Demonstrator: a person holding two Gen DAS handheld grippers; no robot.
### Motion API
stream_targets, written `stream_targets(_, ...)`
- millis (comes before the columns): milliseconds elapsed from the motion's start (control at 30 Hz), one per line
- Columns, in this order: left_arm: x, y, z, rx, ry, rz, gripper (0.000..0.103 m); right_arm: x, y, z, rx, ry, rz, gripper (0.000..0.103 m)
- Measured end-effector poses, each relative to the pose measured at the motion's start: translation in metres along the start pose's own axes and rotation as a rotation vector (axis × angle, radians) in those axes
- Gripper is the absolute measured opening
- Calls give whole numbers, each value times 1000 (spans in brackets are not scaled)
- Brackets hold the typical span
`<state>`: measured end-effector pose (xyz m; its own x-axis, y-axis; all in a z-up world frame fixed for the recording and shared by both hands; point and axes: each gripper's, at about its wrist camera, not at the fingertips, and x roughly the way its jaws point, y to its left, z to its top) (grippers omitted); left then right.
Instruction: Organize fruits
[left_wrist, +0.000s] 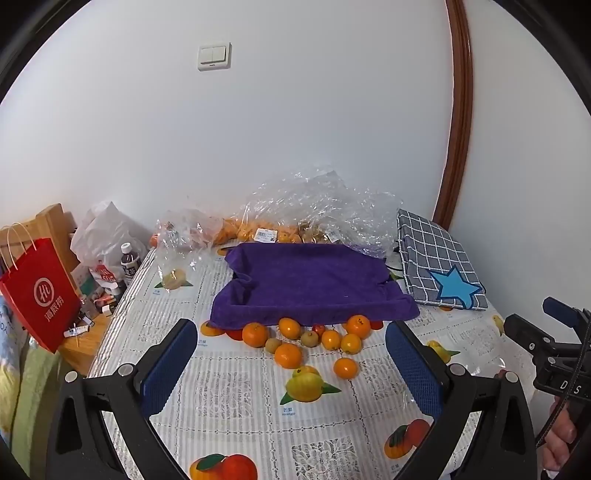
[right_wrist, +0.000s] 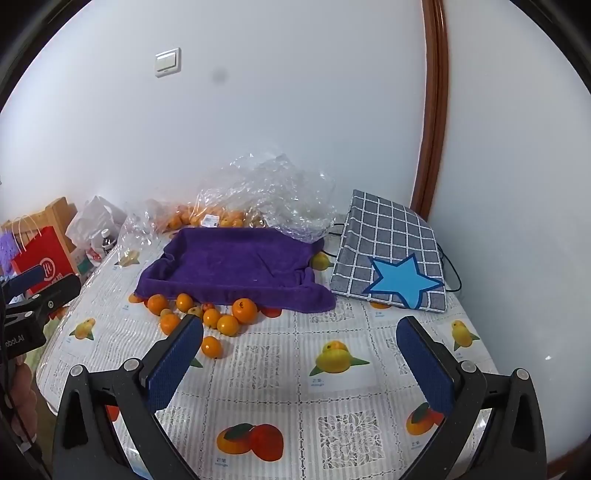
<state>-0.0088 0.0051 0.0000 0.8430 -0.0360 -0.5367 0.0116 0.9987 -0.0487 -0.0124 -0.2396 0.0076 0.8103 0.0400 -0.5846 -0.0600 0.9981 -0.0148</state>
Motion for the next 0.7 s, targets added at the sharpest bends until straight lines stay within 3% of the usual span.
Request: stream_targets(700,-1,1,1,9,7,2,103,-2,2,-1,-3,-5,9,103)
